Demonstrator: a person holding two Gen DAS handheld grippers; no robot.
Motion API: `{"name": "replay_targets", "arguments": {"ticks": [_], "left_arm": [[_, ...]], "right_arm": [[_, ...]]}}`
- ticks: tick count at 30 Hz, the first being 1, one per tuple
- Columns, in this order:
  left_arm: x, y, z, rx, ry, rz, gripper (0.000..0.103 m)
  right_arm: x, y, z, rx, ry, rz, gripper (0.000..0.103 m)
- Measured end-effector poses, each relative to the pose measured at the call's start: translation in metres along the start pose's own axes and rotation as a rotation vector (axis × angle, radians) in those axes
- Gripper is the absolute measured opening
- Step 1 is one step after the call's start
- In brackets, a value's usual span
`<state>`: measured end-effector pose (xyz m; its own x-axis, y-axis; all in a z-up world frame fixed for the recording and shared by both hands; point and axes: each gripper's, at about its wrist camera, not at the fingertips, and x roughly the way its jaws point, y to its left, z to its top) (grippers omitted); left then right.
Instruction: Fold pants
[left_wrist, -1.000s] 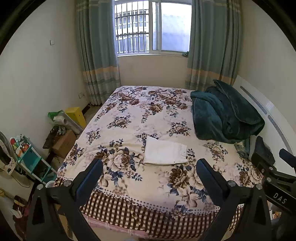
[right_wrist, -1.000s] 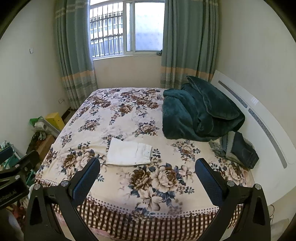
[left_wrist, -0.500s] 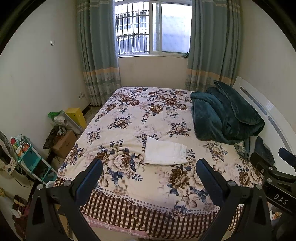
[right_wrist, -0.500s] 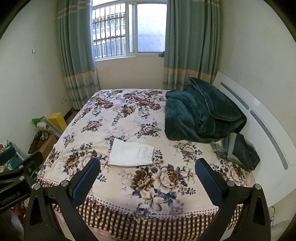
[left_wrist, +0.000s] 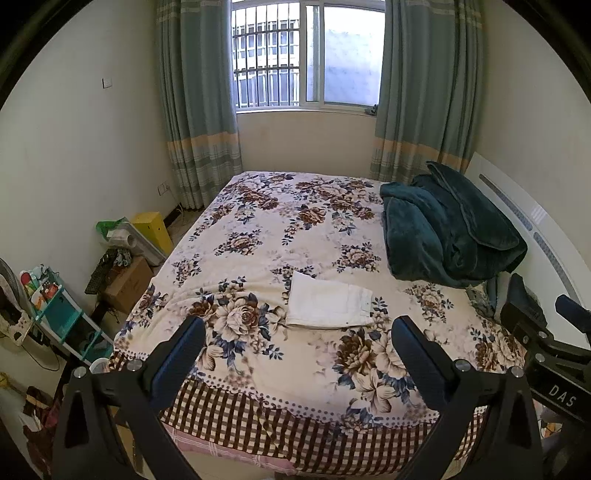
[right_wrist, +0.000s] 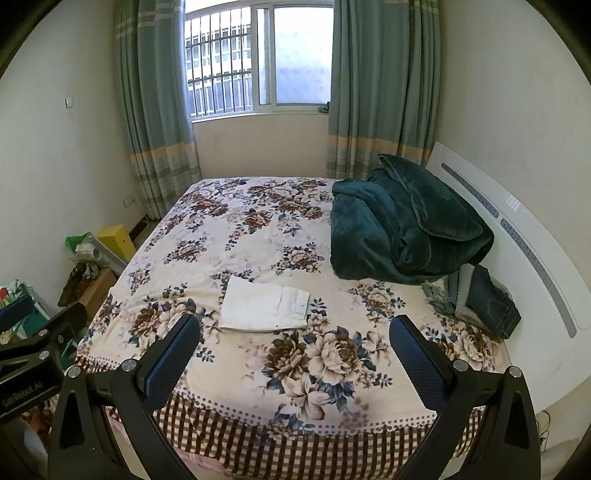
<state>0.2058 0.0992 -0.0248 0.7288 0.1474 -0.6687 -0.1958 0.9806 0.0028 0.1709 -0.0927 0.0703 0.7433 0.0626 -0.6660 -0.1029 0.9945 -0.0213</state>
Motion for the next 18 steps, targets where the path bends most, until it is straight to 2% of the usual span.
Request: {"name": "replay_targets", "arguments": {"ticks": [18], "left_arm": [[-0.002,-0.0022,-0.0002,-0.004,-0.002,0.001,0.103]], "right_arm": [[-0.0012,0.0016,-0.0015,0.003,-0.002,-0.001,0.103]]}}
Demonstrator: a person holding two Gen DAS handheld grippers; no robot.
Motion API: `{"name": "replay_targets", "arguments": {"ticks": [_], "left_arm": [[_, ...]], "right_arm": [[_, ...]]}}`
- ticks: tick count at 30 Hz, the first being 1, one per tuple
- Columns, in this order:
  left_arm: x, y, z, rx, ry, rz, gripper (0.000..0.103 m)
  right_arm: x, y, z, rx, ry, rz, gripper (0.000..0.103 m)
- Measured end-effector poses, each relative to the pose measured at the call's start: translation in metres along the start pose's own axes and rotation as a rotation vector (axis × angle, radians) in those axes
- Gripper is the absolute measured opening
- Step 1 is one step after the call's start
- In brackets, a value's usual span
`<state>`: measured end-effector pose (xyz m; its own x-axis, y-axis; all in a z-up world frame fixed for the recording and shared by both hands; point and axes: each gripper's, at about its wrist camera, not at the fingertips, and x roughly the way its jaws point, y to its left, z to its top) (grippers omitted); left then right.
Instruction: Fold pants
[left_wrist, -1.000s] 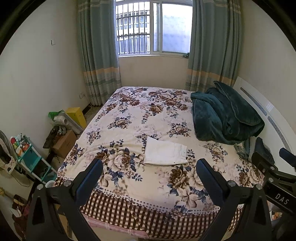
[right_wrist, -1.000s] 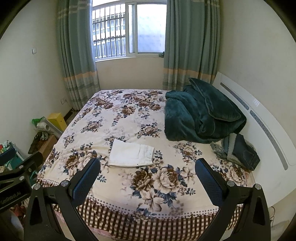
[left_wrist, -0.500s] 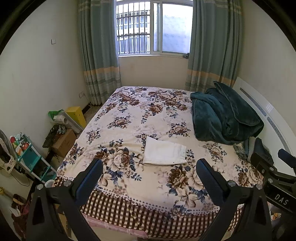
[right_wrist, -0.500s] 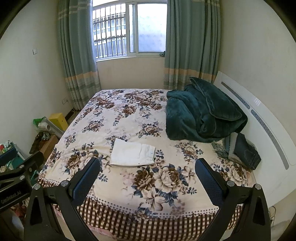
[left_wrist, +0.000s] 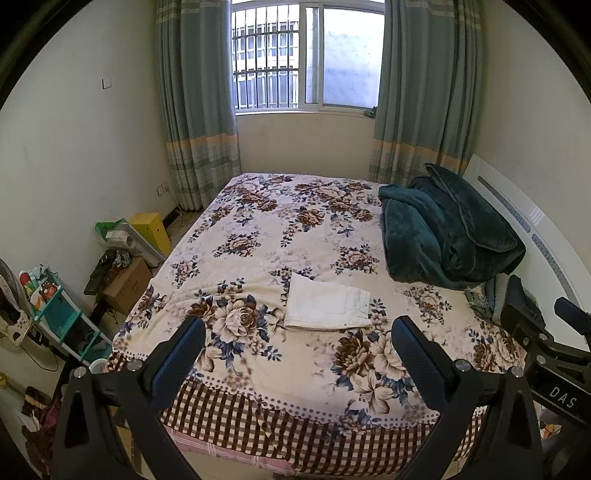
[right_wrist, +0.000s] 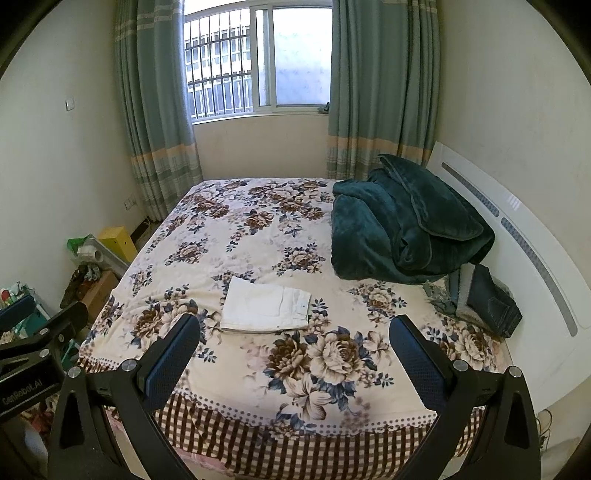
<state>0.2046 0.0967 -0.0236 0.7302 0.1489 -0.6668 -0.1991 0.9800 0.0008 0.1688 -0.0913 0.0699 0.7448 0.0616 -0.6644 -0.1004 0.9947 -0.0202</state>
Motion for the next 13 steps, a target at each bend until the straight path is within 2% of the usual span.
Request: {"name": "replay_targets", "arguments": {"ticks": [13], "left_arm": [[-0.001,-0.0071,0.0015,-0.005,0.007,0.0,0.103]], "right_arm": [[0.0006,0.0086,-0.001,0.01,0.008,0.009,0.103]]}}
